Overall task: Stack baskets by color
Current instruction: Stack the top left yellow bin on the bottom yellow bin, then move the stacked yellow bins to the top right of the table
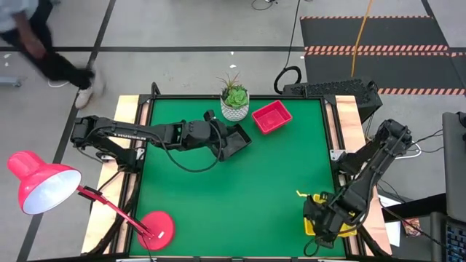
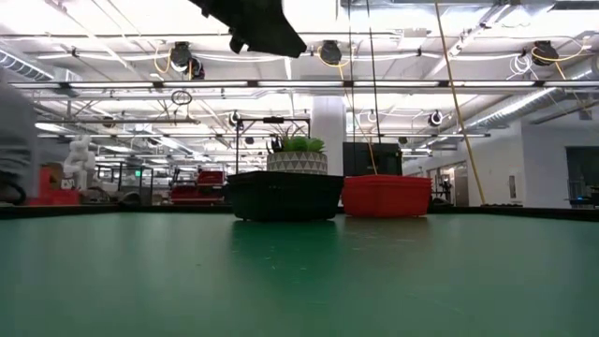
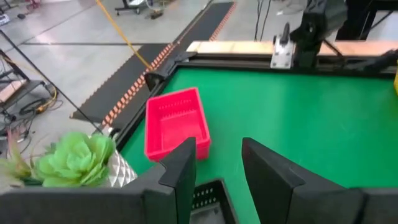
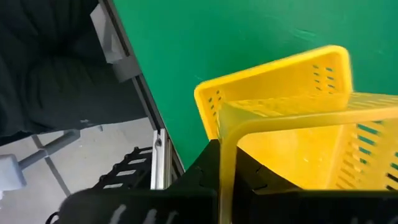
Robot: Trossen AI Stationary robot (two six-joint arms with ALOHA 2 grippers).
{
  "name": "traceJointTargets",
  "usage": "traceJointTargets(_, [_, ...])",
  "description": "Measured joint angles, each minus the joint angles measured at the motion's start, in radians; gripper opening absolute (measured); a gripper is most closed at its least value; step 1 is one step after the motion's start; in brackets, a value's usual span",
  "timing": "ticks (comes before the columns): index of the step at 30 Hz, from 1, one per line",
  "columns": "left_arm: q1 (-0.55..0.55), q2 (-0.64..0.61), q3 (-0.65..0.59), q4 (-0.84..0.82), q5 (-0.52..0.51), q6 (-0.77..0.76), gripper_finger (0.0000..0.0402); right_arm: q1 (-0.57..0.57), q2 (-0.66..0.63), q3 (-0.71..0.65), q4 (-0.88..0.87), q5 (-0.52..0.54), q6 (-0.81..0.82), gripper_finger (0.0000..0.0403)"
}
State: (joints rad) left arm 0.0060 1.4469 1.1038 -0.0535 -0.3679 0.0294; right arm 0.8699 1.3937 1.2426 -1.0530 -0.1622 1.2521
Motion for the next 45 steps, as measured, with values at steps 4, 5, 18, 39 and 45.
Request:
traceJointTargets(4, [-0.002, -0.011, -0.002, -0.001, 0.000, -0.005, 0.0131, 0.006, 0.000, -0.082, 0.127, 0.003, -0.024, 0.0000])
traceJointTargets(5, [-0.003, -0.013, -0.001, 0.001, 0.000, -0.011, 0.0131, 0.005, 0.000, -0.102, 0.149, 0.003, -0.035, 0.0000])
traceJointTargets(18, [-0.007, -0.011, -0.001, -0.033, 0.003, -0.085, 0.0131, 0.008, -0.005, -0.337, 0.411, -0.054, -0.066, 0.0000])
traceJointTargets(39, [-0.028, -0.011, -0.001, -0.034, 0.003, -0.094, 0.0131, -0.017, -0.128, -0.344, 0.416, 0.061, -0.020, 0.0146])
traceJointTargets(45, [-0.028, -0.011, -0.001, -0.034, 0.003, -0.088, 0.0131, -0.014, -0.164, -0.343, 0.346, 0.053, 0.063, 0.0165])
